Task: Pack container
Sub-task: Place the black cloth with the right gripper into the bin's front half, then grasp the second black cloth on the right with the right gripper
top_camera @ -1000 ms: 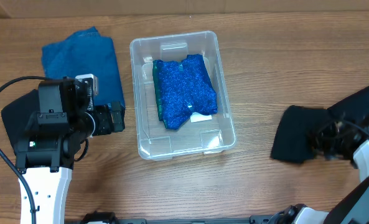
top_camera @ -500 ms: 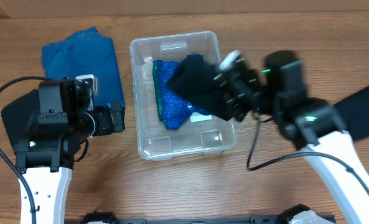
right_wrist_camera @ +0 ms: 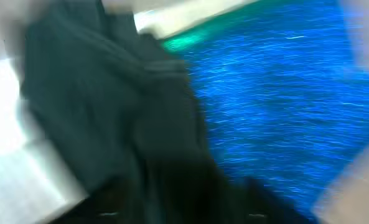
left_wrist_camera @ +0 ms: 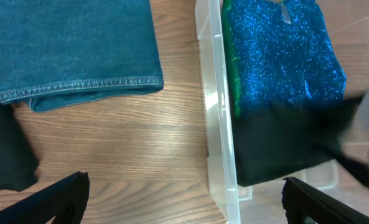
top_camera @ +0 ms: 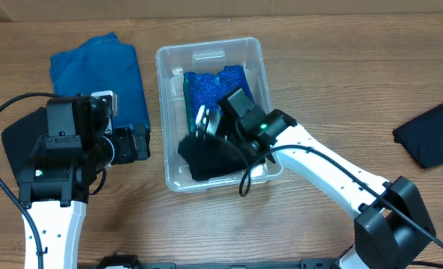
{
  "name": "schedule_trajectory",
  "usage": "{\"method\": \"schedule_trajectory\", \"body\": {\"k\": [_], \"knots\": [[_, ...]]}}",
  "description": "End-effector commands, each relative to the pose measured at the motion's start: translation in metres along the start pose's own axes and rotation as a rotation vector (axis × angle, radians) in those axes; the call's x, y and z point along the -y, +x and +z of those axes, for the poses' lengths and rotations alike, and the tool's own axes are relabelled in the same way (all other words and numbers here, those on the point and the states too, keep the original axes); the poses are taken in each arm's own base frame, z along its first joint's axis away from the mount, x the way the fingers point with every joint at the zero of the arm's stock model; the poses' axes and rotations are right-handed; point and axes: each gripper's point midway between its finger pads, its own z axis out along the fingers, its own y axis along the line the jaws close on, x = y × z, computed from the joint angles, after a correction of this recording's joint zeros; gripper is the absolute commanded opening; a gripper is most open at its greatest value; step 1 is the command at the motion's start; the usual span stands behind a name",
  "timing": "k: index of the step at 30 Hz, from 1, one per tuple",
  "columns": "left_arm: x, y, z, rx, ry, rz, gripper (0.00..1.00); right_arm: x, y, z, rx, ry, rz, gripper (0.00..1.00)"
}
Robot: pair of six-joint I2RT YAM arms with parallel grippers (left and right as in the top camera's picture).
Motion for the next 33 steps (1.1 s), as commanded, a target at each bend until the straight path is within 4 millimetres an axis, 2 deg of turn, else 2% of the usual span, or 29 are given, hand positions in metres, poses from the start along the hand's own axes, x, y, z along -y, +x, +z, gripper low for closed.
{"method": "schedule_trajectory", "body": {"k": [1, 3, 4, 5, 7, 8, 10, 12, 13, 15, 18, 21, 23, 25, 30, 33], "knots": [[0.001, -0.005, -0.005, 0.015, 0.006, 0.013, 1.0, 0.102, -0.002, -0.054, 0.009, 0.546, 0.37, 1.0], [0.001, -0.004, -0.005, 0.009, 0.006, 0.012, 1.0, 0.112, -0.015, -0.085, 0.086, 0.586, 0.421, 1.0], [0.001, -0.004, -0.005, 0.009, 0.006, 0.012, 1.0, 0.116, -0.017, -0.108, 0.145, 0.6, 0.495, 1.0], [0.001, -0.004, -0.005, 0.009, 0.005, 0.012, 1.0, 0.123, -0.014, -0.128, 0.204, 0.613, 0.614, 1.0], [0.001, -0.004, -0.005, 0.009, 0.006, 0.012, 1.0, 0.14, 0.006, -0.161, 0.285, 0.643, 0.856, 1.0], [0.001, -0.004, -0.005, 0.009, 0.006, 0.012, 1.0, 0.156, 0.035, -0.184, 0.318, 0.672, 1.049, 1.0], [0.001, -0.004, -0.005, 0.009, 0.006, 0.012, 1.0, 0.18, 0.091, -0.21, 0.307, 0.698, 1.246, 1.0], [0.001, -0.004, -0.005, 0.009, 0.006, 0.012, 1.0, 0.208, 0.179, -0.229, 0.25, 0.734, 1.491, 1.0], [0.001, -0.004, -0.005, 0.009, 0.006, 0.012, 1.0, 0.216, 0.214, -0.231, 0.233, 0.72, 1.582, 1.0], [0.001, -0.003, -0.005, 0.007, 0.006, 0.012, 1.0, 0.223, 0.289, -0.23, 0.213, 0.668, 1.788, 1.0], [0.001, -0.002, -0.005, 0.002, 0.005, 0.011, 1.0, 0.217, 0.385, -0.217, 0.163, 0.594, 2.059, 1.0], [0.0, 0.0, -0.005, -0.006, 0.004, 0.01, 1.0, 0.204, 0.445, -0.193, 0.078, 0.558, 2.213, 1.0], [0.0, 0.001, -0.005, -0.01, 0.003, 0.009, 1.0, 0.195, 0.475, -0.175, 0.022, 0.534, 2.279, 1.0], [0.0, 0.001, -0.005, -0.01, 0.003, 0.009, 1.0, 0.187, 0.496, -0.156, -0.031, 0.504, 2.297, 1.0], [0.0, 0.001, -0.005, -0.01, 0.003, 0.01, 1.0, 0.177, 0.532, -0.127, -0.1, 0.483, 2.299, 1.0], [0.0, 0.001, -0.005, -0.009, 0.003, 0.01, 1.0, 0.173, 0.543, -0.107, -0.132, 0.453, 2.275, 1.0]]}}
